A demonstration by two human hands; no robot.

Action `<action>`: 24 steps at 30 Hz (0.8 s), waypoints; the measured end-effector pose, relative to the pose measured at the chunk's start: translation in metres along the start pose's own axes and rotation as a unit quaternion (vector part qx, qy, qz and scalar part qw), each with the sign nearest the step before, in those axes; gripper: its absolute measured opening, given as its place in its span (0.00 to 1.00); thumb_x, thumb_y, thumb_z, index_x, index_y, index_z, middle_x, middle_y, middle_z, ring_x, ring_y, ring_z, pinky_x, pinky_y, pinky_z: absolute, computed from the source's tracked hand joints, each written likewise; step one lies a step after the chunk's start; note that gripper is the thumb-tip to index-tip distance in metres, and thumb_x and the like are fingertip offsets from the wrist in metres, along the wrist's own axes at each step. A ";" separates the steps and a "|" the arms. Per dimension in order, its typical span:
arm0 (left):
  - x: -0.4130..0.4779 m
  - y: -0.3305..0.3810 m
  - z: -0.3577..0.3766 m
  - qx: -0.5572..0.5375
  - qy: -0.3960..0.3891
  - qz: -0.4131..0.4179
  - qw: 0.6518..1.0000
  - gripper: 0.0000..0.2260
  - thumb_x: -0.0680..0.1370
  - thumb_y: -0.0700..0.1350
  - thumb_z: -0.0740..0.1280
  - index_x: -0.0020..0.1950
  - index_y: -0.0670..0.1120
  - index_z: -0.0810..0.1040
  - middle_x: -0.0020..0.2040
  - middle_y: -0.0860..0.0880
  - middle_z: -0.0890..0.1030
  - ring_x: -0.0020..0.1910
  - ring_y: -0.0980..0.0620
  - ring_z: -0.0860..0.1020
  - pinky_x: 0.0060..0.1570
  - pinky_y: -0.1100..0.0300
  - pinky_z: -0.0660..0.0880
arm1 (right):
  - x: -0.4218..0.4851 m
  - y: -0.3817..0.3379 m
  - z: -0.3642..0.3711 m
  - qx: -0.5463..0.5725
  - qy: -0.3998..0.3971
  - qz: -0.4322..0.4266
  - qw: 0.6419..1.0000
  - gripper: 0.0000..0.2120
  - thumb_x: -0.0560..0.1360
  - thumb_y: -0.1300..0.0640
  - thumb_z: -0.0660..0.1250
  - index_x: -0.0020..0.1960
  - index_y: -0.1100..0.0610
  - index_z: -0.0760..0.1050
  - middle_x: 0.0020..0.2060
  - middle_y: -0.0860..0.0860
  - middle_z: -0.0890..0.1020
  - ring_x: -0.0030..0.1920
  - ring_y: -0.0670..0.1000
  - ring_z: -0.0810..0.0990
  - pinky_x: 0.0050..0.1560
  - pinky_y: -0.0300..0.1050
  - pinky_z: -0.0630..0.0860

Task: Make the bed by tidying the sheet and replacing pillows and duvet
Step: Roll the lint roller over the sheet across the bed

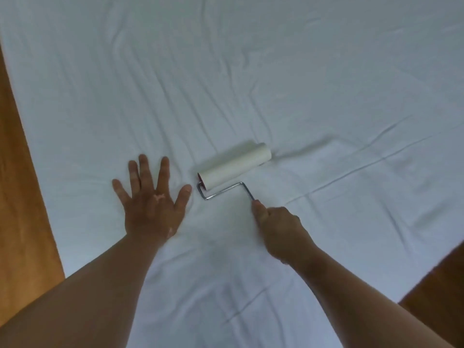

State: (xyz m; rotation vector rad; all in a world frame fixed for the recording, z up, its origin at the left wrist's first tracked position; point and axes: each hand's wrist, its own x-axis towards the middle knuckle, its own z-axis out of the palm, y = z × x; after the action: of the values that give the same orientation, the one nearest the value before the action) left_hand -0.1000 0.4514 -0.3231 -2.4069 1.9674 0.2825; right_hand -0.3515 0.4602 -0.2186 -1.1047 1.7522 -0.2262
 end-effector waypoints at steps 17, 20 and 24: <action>-0.046 0.012 0.014 0.017 -0.014 0.034 0.999 0.35 0.79 0.69 0.40 0.83 0.55 0.42 0.83 0.43 0.41 0.81 0.41 0.41 0.76 0.33 0.41 | -0.096 0.100 -0.003 -0.244 -0.017 0.033 0.969 0.25 0.83 0.38 0.45 0.52 0.53 0.74 0.45 0.55 0.80 0.45 0.58 0.77 0.52 0.56 0.77; -0.058 0.012 0.013 0.024 -0.027 0.040 0.999 0.34 0.79 0.69 0.37 0.82 0.55 0.40 0.83 0.43 0.40 0.81 0.42 0.40 0.76 0.35 0.40 | -0.131 0.131 -0.014 -0.232 -0.042 0.105 0.966 0.17 0.84 0.42 0.51 0.53 0.48 0.75 0.44 0.49 0.80 0.48 0.56 0.77 0.54 0.52 0.76; -0.068 0.014 0.011 0.021 -0.029 0.035 0.999 0.34 0.79 0.69 0.35 0.82 0.55 0.40 0.83 0.44 0.40 0.81 0.42 0.39 0.77 0.36 0.39 | -0.082 0.123 -0.008 -0.318 0.014 -0.063 0.946 0.21 0.75 0.62 0.61 0.67 0.61 0.66 0.37 0.57 0.79 0.32 0.58 0.80 0.29 0.50 0.78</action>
State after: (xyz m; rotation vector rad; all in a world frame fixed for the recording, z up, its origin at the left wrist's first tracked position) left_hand -0.1278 0.5158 -0.3223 -2.2817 2.0148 0.3071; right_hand -0.4224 0.5893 -0.2356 -1.6809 1.8300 0.2729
